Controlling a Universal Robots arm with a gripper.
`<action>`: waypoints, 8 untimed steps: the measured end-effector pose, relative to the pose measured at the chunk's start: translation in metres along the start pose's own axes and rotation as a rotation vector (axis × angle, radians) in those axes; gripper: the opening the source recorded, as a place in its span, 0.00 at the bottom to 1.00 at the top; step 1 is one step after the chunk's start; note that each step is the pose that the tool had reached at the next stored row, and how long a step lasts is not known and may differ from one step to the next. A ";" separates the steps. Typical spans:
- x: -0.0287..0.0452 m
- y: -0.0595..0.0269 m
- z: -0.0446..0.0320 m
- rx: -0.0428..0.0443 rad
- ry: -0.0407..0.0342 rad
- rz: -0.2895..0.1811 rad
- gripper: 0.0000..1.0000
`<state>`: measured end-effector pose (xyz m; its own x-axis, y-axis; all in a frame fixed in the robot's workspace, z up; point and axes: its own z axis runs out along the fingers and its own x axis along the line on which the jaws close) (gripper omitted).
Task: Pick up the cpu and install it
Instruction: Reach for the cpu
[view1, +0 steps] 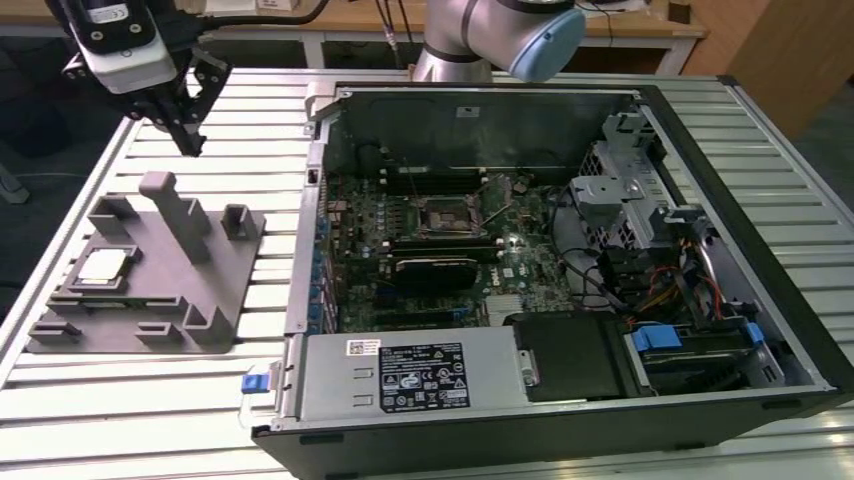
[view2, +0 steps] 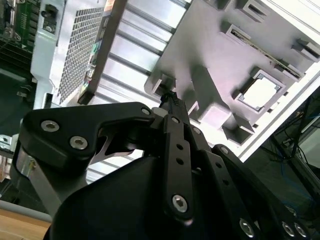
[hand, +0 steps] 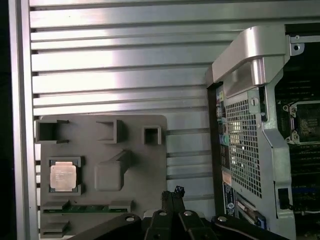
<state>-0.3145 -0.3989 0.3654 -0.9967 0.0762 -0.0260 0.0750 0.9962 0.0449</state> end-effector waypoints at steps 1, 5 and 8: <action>0.0022 -0.0002 0.0008 0.0000 0.0000 0.000 0.11; 0.0109 -0.0010 0.0038 -0.0001 -0.0001 0.000 0.11; 0.0181 -0.0017 0.0059 0.0000 0.0000 0.000 0.11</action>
<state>-0.3325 -0.3989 0.3590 -0.9968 0.0762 -0.0260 0.0750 0.9962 0.0449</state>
